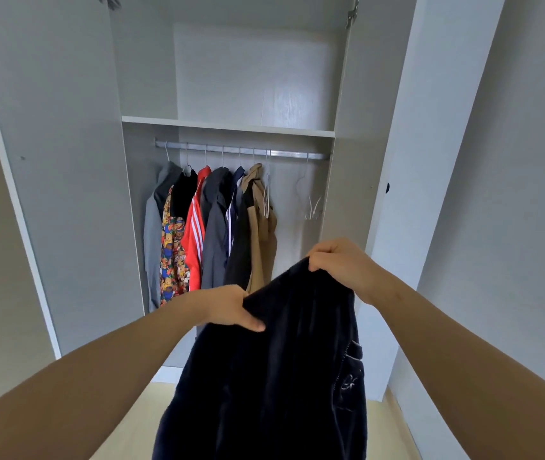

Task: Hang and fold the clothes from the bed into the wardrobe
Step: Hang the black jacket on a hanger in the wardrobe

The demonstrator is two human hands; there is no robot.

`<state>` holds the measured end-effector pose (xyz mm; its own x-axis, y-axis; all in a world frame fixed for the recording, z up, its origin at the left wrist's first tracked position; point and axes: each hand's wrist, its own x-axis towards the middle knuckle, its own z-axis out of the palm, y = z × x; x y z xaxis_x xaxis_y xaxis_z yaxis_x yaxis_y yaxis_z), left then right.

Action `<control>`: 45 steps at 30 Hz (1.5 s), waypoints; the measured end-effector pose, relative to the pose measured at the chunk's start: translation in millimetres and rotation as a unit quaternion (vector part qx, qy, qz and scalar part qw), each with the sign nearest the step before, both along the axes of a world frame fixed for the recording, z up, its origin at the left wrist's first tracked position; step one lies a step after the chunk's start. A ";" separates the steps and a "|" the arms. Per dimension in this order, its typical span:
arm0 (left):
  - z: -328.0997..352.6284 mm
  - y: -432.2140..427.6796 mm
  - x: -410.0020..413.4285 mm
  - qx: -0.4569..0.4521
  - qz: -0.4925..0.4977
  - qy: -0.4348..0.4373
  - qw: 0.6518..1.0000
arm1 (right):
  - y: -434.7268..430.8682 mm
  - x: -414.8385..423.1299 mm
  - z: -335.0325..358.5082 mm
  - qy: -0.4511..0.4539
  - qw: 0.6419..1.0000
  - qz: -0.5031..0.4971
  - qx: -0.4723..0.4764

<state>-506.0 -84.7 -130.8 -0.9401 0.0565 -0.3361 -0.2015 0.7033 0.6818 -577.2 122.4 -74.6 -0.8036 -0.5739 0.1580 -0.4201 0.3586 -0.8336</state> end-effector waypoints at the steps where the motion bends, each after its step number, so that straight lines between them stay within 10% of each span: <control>1: -3.8 -6.8 -8.6 -0.076 -0.016 -0.013 0.997 | -4.3 -6.9 -5.1 0.000 1.000 -0.007 0.004; 6: -29.5 -60.1 -49.4 -0.294 0.012 -0.058 0.954 | -42.6 -52.3 -18.4 -0.024 0.999 -0.024 0.030; 12: -17.5 -160.1 -99.7 -0.003 0.179 -0.166 0.970 | -117.6 -112.5 -11.6 -0.034 0.999 -0.026 0.029; 18: 0.5 -240.1 -165.9 0.072 0.390 0.102 0.912 | -192.8 -158.7 6.3 -0.061 0.995 0.053 0.061; 27: 43.9 -250.0 -227.0 0.196 0.323 0.299 0.876 | -245.8 -203.0 -24.8 -0.183 0.975 0.042 0.119; 32: 67.8 -231.5 -226.1 -0.009 0.141 0.434 0.890 | -285.2 -224.1 -60.9 -0.193 0.980 0.009 0.046; 38: 78.3 -243.2 -248.0 -0.237 0.123 0.594 0.759 | -335.2 -258.6 -95.0 -0.073 0.996 -0.006 0.040; 45: 78.6 -305.5 -289.7 -0.508 0.281 0.342 0.739 | -345.2 -338.6 -78.2 -0.085 0.991 -0.034 -0.096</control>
